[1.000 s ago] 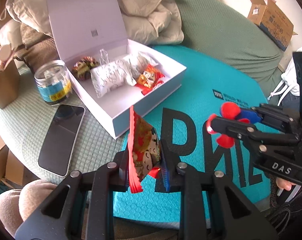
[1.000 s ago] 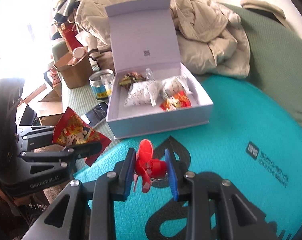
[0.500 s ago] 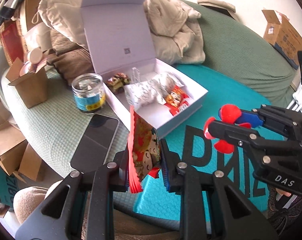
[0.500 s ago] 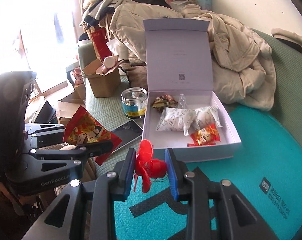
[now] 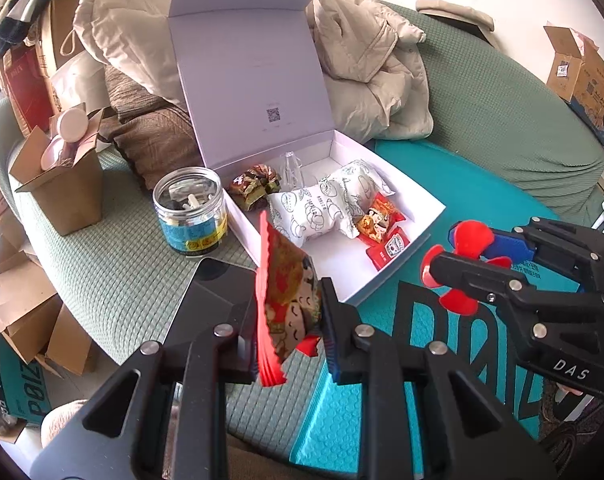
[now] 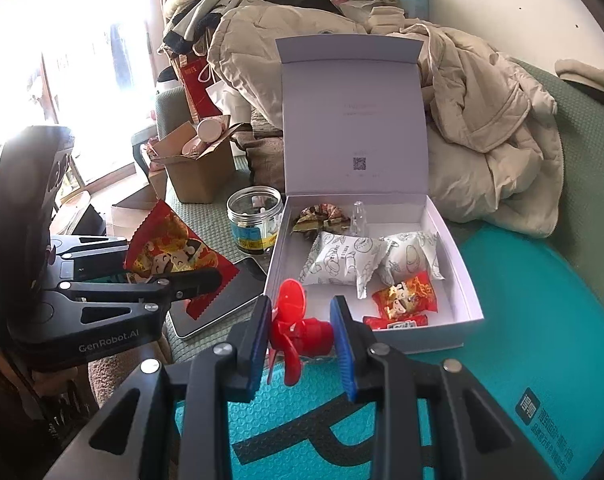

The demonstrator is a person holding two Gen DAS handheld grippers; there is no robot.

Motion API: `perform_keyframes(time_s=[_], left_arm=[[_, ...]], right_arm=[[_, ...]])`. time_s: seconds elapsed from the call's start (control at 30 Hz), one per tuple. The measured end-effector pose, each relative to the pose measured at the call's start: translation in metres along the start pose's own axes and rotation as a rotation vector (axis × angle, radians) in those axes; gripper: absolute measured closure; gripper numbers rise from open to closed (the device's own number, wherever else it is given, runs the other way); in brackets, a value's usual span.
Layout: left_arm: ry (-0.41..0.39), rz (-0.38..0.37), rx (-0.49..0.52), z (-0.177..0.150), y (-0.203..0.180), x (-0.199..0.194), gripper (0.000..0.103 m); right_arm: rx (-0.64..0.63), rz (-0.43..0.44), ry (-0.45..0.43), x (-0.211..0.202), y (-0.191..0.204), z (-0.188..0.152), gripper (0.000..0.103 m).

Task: Organize objects
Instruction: 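Carry the candy packet with the left tool while the right tool carries the pinwheel to the box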

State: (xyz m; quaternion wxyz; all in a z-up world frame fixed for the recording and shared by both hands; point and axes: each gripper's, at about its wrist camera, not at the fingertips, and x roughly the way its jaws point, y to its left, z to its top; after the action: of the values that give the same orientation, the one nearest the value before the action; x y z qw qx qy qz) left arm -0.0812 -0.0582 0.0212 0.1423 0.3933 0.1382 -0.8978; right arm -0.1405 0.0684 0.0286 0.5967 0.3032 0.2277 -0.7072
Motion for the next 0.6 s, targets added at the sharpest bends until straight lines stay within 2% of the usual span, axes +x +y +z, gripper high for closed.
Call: perform_keyframes(time_s=[0.37, 0.6], left_arm=[[-0.004, -0.007, 0.046, 0.042, -0.014, 0.027, 0.080], [-0.035, -0.030, 0.107, 0.068, -0.032, 0.034, 0.080]], right_arm=[[0.022, -0.056, -0.027, 0.002, -0.035, 0.016, 0.073], [0.042, -0.102, -0.038, -0.002, -0.059, 0.028, 0.073]])
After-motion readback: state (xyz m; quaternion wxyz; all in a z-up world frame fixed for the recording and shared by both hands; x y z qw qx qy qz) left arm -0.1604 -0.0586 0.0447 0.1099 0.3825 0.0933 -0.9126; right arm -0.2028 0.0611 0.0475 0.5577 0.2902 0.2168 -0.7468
